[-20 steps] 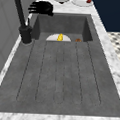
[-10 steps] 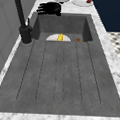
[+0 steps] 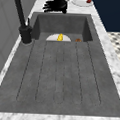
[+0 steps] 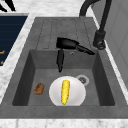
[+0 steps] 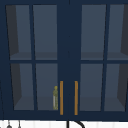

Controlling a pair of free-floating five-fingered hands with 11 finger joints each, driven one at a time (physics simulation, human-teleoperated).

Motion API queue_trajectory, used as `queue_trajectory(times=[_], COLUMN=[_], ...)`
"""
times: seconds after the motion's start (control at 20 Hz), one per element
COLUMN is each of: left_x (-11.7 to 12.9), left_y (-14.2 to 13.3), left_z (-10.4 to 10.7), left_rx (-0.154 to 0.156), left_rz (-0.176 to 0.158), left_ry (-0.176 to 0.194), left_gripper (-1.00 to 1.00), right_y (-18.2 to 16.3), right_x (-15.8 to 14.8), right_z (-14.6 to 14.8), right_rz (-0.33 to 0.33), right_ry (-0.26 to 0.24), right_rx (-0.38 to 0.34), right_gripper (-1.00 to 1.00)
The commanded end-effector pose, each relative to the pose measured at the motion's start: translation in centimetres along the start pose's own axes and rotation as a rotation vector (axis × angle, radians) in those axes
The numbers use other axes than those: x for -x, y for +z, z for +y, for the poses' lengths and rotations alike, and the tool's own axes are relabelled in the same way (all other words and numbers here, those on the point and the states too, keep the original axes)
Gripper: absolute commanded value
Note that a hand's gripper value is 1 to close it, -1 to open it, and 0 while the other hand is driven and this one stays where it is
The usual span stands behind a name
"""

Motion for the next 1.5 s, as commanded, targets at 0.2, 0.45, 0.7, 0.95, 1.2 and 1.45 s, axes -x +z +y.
queue_trajectory(times=[0.2, 0.45, 0.7, 0.95, 1.2, 1.45], left_x=[0.0, 0.0, 0.0, 0.0, 0.0, 0.0], left_y=[0.0, 0.0, 0.0, 0.0, 0.0, 0.0], left_z=[0.0, 0.0, 0.0, 0.0, 0.0, 0.0], left_rx=[0.000, 0.000, 0.000, 0.000, 0.000, 0.000], left_rz=[0.000, 0.000, 0.000, 0.000, 0.000, 0.000], left_ry=[0.000, 0.000, 0.000, 0.000, 0.000, 0.000], left_gripper=[0.00, 0.00, 0.00, 0.00, 0.00, 0.00], right_y=[3.7, 5.9, 6.6, 7.2, 6.8, 8.1], right_x=[1.9, 2.2, 2.5, 2.3, 2.1, 2.2], right_z=[1.0, 1.4, 1.7, 1.7, 1.4, 1.1], right_rz=[0.006, -0.016, -0.029, 0.022, 0.003, -0.007], right_ry=[-0.117, -0.155, -0.201, -0.127, -0.113, -0.261], right_rx=[0.020, 0.004, 0.000, -0.034, -0.016, -0.004], right_gripper=[-1.00, -1.00, -1.00, -1.00, -1.00, -1.00])
